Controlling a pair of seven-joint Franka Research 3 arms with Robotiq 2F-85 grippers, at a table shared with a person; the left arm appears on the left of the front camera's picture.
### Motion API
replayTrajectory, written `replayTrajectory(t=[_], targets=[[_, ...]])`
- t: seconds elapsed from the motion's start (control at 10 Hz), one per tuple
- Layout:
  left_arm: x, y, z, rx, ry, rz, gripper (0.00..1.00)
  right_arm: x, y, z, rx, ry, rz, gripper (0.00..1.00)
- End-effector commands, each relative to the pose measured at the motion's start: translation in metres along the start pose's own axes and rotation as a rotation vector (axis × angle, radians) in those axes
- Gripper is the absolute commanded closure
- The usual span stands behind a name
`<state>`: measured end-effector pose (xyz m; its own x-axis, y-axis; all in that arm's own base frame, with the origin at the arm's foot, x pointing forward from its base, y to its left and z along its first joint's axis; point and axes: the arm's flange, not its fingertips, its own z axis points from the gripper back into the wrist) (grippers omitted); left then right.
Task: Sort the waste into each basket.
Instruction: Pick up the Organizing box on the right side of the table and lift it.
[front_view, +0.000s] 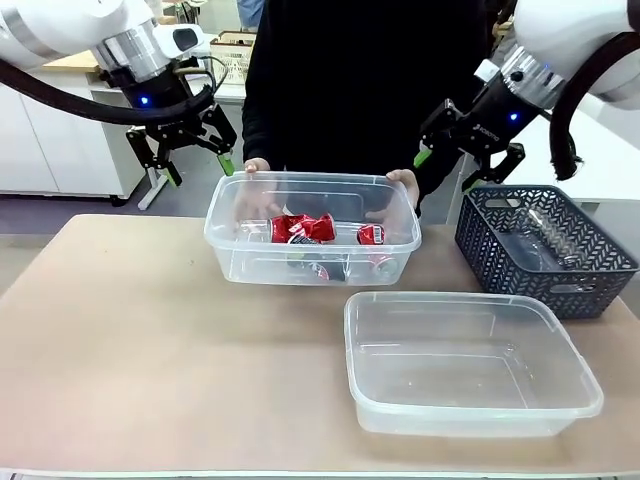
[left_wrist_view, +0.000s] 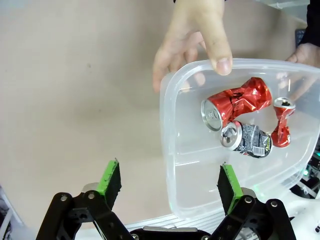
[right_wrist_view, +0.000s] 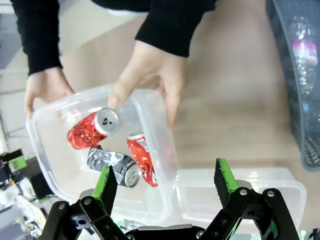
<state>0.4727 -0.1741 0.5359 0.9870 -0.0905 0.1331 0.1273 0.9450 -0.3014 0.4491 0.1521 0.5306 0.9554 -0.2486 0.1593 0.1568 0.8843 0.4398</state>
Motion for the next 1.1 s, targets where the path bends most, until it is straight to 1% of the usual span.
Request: replayTrajectory(t=[0.0, 0.2, 0.3, 0.4, 0.5, 0.6, 0.7, 0.8, 0.9, 1.0], targets=[[0.001, 0.000, 0.002, 0.010, 0.003, 0.013, 0.00, 0.002, 0.001, 0.005, -0.017, -0.001, -0.001, 0.00], [0.000, 0.000, 0.000, 0.000, 0.000, 0.000, 0.00, 0.000, 0.000, 0.000, 0.000, 0.000, 0.000, 0.00], [-0.013, -0.009, 0.001, -0.012, -0.021, 0.012, 0.00, -0.011, -0.018, 0.017, -0.001, 0.007, 0.037, 0.00], [-0.033, -0.034, -0.008, 0.027, -0.030, 0.012, 0.00, -0.030, -0.045, 0.036, -0.021, 0.012, 0.122, 0.00], [-0.054, -0.059, -0.020, 0.023, 0.048, -0.096, 0.00, -0.052, -0.070, 0.046, -0.075, -0.014, 0.293, 0.00], [-0.070, -0.076, -0.029, 0.103, 0.087, -0.160, 0.00, -0.070, -0.084, 0.056, -0.046, -0.008, 0.367, 0.00], [-0.074, -0.080, -0.029, 0.100, 0.106, -0.194, 0.00, -0.082, -0.089, 0.058, -0.057, -0.012, 0.368, 0.00], [-0.082, -0.093, -0.031, 0.020, 0.173, -0.283, 0.00, -0.098, -0.095, 0.058, -0.108, 0.029, 0.463, 0.00], [-0.093, -0.114, -0.043, 0.045, 0.202, -0.335, 0.00, -0.109, -0.102, 0.060, -0.157, 0.047, 0.525, 0.00], [-0.086, -0.102, -0.037, 0.057, 0.135, -0.219, 0.00, -0.101, -0.097, 0.060, -0.108, -0.046, 0.400, 0.00]])
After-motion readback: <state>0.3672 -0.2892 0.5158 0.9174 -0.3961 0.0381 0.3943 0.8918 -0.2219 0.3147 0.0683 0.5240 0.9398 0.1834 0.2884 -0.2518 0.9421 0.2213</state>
